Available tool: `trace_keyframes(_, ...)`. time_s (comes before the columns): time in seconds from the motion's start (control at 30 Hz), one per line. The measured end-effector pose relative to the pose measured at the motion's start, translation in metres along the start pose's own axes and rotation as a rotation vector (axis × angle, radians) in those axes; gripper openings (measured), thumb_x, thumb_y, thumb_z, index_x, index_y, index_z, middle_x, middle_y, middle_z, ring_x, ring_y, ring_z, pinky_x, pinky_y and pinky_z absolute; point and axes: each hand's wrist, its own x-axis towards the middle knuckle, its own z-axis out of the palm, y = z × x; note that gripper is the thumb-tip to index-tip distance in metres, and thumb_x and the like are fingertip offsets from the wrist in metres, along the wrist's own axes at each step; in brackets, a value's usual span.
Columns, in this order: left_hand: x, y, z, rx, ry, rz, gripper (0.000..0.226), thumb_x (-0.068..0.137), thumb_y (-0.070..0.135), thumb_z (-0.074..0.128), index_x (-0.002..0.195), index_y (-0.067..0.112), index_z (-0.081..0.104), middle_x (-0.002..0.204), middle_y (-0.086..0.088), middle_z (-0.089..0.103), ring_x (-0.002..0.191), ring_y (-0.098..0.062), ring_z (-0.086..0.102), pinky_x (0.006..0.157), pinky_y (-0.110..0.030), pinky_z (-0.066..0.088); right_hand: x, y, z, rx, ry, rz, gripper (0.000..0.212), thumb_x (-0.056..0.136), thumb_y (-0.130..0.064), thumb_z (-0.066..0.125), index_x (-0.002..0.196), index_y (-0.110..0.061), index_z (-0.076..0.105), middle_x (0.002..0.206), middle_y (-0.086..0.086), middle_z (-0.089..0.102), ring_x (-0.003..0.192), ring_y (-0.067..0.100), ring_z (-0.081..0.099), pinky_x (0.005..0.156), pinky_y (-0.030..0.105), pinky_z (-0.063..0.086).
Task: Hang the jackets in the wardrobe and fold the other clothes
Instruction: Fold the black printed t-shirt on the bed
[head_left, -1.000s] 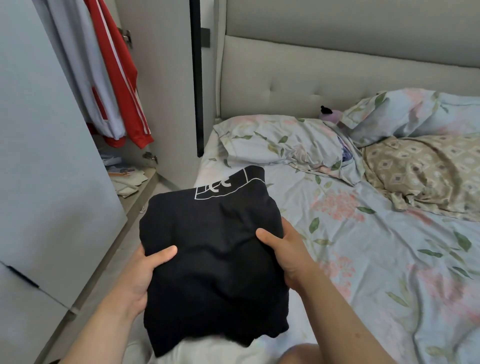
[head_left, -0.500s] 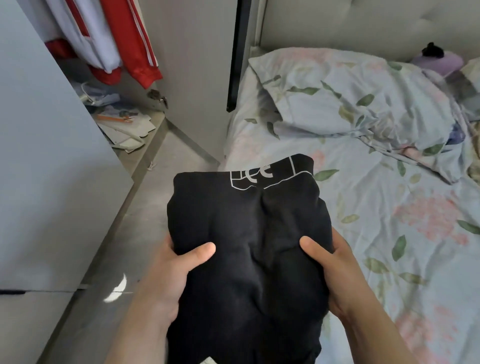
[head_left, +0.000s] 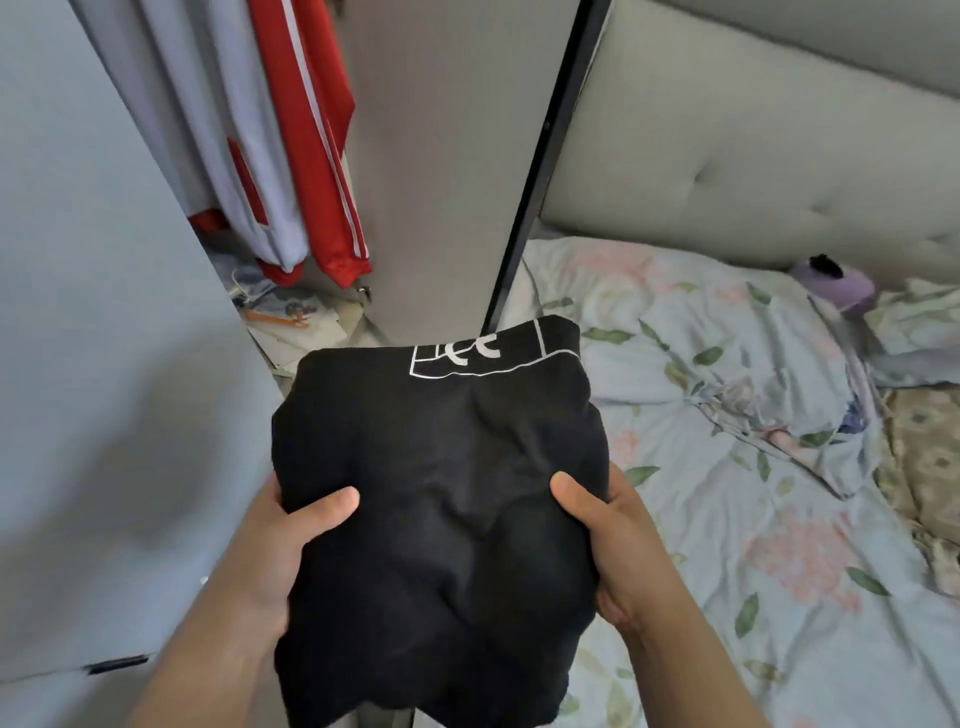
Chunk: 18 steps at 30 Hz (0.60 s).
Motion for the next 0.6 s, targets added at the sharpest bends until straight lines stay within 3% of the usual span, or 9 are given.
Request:
trace_keyframes(0.1,-0.016,0.081,0.001,0.007,-0.03,0.061,0.053,0.055,0.013,0.078,0.103,0.032,0.073,0.11,-0.005,0.075,0.095,-0.03,0.073,0.074,-0.043,0.056,-0.017,-0.06,0.049,0.006,-0.03,-0.049,0.035,0.076,-0.021,0.073,0.11,-0.026,0.074,0.121,0.007,0.071,0.11,0.026,0.069,0.079,0.033,0.059)
trace_keyframes(0.23,-0.041,0.177,0.013,0.024,-0.094,0.153,0.057,0.06,0.013,0.072,0.115,0.028,0.068,0.111,-0.002,0.074,0.099,-0.028,0.072,0.074,-0.039,0.057,-0.047,-0.137,0.106,0.01,-0.037,-0.13,0.036,0.076,-0.021,0.073,0.112,-0.026,0.073,0.122,0.008,0.071,0.111,0.027,0.069,0.079,0.034,0.059)
trace_keyframes(0.37,-0.067,0.263,0.028,0.038,-0.16,0.266,0.05,0.064,0.013,0.071,0.11,0.031,0.068,0.109,0.004,0.075,0.094,-0.018,0.073,0.065,-0.024,0.059,-0.08,-0.209,0.155,-0.036,0.013,-0.236,0.026,0.09,-0.01,0.067,0.103,-0.03,0.076,0.117,0.003,0.073,0.106,0.022,0.071,0.077,0.03,0.059)
trace_keyframes(0.5,-0.089,0.335,0.044,0.053,-0.195,0.338,0.052,0.061,0.02,0.075,0.11,0.036,0.067,0.111,0.009,0.074,0.097,-0.016,0.072,0.076,-0.03,0.057,-0.111,-0.274,0.195,-0.074,0.057,-0.352,0.025,0.085,-0.018,0.072,0.103,-0.034,0.075,0.115,0.0,0.074,0.104,0.019,0.071,0.076,0.028,0.059)
trace_keyframes(0.6,-0.105,0.379,0.057,0.065,-0.237,0.41,0.048,0.061,0.023,0.076,0.104,0.04,0.069,0.106,0.014,0.074,0.091,-0.008,0.072,0.065,-0.02,0.058,-0.129,-0.31,0.216,-0.071,0.092,-0.408,0.025,0.087,-0.015,0.071,0.103,-0.032,0.075,0.113,0.0,0.074,0.103,0.02,0.072,0.074,0.028,0.059)
